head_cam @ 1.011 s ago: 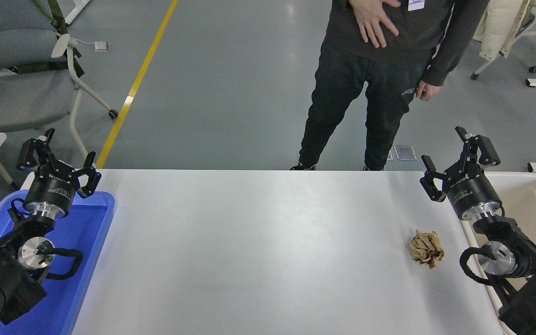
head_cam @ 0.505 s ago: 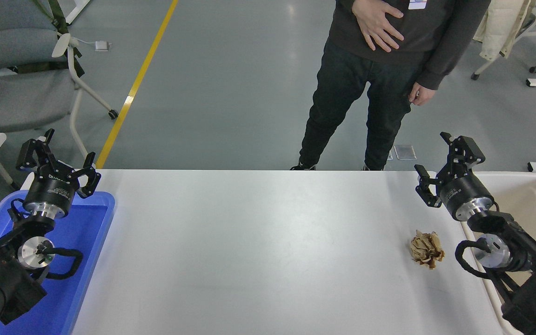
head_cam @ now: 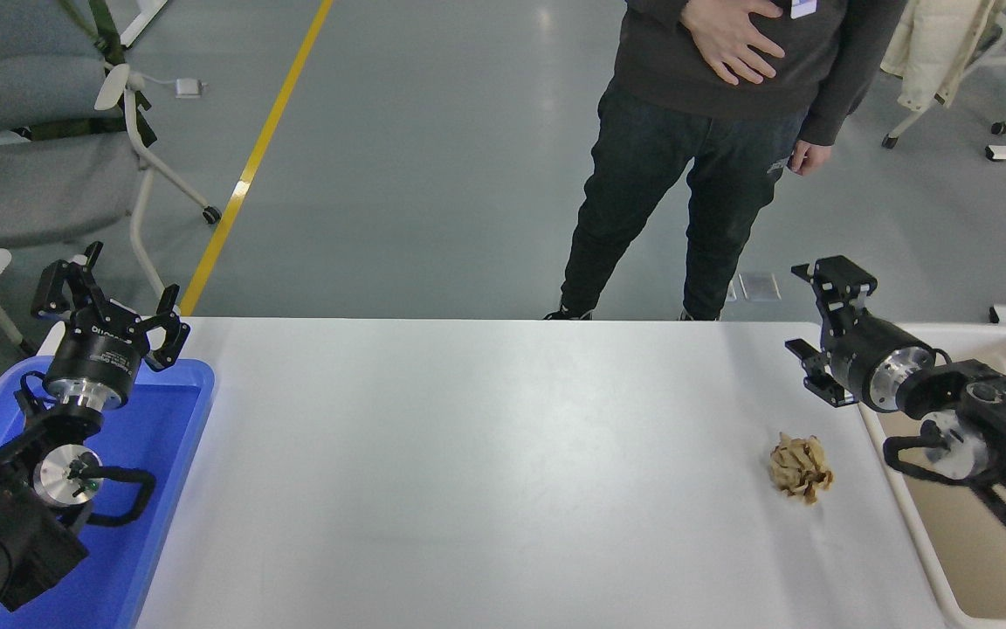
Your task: Clean the table surface
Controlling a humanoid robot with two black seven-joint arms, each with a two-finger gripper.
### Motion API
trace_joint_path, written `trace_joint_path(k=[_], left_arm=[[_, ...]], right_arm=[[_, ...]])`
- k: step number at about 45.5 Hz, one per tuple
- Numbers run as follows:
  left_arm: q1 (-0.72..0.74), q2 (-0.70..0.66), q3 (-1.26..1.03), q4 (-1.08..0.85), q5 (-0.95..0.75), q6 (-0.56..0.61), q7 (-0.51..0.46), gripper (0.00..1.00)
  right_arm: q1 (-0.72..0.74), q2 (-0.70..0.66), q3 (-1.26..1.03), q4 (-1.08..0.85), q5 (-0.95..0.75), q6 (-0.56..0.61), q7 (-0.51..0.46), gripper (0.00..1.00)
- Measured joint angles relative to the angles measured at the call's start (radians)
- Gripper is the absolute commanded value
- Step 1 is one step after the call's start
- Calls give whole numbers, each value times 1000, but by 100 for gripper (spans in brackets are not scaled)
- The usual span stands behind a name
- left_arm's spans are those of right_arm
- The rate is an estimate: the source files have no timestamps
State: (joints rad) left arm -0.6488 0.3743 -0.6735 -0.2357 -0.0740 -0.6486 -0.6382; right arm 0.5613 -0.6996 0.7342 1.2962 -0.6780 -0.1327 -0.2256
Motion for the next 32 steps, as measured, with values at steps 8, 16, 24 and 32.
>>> trace_joint_path(k=[8, 16, 24, 32], left_arm=[[0, 0, 0, 0, 0, 0, 0, 100], [0, 0, 0, 0, 0, 0, 0, 100], [0, 0, 0, 0, 0, 0, 0, 100], [0, 0, 0, 0, 0, 0, 0, 100]], right_arm=[[59, -117, -103, 59, -111, 116, -34, 99], [124, -205, -156, 84, -269, 266, -43, 99], [167, -263, -213, 108, -444, 357, 9, 98], [183, -287, -283, 130, -649, 388, 163, 98]])
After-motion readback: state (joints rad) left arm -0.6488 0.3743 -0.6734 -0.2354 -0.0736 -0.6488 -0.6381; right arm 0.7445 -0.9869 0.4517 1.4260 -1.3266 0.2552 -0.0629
